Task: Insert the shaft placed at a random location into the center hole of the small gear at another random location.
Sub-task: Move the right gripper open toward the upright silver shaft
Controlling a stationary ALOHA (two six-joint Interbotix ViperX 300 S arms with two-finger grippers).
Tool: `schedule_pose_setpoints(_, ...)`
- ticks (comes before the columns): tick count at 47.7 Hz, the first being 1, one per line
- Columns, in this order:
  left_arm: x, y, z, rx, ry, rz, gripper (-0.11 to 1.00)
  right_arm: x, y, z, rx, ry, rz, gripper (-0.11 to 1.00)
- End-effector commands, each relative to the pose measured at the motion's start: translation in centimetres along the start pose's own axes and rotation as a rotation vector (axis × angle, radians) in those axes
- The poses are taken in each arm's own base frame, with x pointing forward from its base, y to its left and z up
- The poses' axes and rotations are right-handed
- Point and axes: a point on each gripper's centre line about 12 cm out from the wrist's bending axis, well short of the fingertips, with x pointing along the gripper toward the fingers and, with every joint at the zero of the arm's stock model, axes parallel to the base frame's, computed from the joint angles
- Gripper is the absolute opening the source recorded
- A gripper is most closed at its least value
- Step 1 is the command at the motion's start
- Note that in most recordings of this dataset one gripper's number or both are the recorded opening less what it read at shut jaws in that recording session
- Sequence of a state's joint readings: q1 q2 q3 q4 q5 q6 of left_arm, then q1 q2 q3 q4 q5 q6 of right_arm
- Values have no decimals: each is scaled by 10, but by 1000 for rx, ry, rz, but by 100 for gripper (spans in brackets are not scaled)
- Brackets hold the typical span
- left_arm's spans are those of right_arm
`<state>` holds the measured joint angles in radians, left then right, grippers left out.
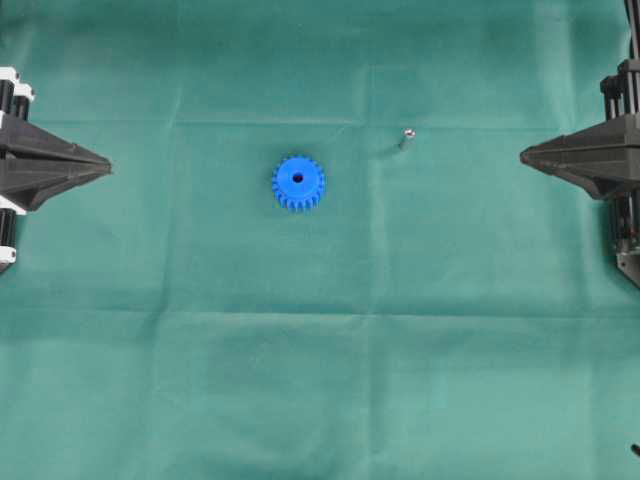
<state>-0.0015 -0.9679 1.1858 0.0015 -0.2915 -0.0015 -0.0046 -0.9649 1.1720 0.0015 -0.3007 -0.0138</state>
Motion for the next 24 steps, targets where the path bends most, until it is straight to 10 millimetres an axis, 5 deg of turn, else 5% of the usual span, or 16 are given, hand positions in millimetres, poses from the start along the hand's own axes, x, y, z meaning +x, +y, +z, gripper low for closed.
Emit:
schedule_pose_setpoints(1,4,-1,17,12,-37,-6,0,2,-1,6,3,-11,-4,1)
schedule_pose_setpoints(24,4,-1,16,12,-15,-6,0,17,-22,-23,-11,115,-98,2)
